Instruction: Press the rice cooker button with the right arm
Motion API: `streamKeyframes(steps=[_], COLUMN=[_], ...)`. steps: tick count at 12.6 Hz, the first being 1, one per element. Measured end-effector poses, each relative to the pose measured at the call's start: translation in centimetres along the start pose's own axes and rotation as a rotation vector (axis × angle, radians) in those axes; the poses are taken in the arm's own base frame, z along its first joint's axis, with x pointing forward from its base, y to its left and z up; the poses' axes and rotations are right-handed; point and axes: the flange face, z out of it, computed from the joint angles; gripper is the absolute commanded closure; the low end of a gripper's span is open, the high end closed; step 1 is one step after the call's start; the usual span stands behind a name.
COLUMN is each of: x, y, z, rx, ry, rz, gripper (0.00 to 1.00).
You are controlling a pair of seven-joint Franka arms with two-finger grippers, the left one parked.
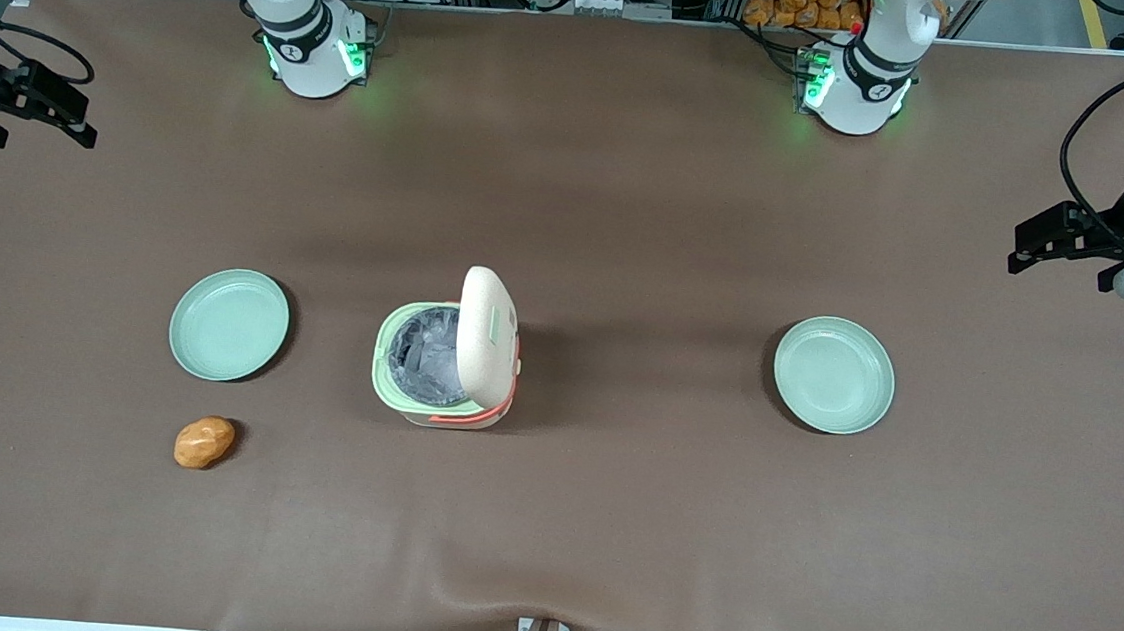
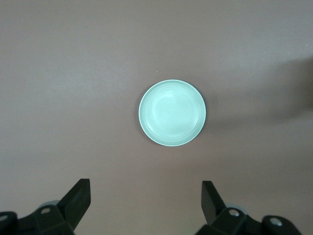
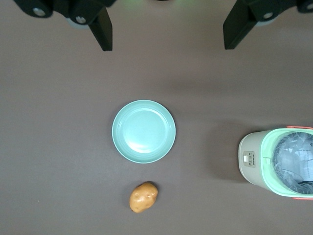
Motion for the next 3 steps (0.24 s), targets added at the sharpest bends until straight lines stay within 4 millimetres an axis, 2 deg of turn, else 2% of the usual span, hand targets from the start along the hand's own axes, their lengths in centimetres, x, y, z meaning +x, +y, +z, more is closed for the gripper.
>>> streamKeyframes(steps=[3], x=[-0.02], y=[0.01], z=[-0.29], rx=[0.000], ry=[0.006], rz=[0.000], gripper=[0.00])
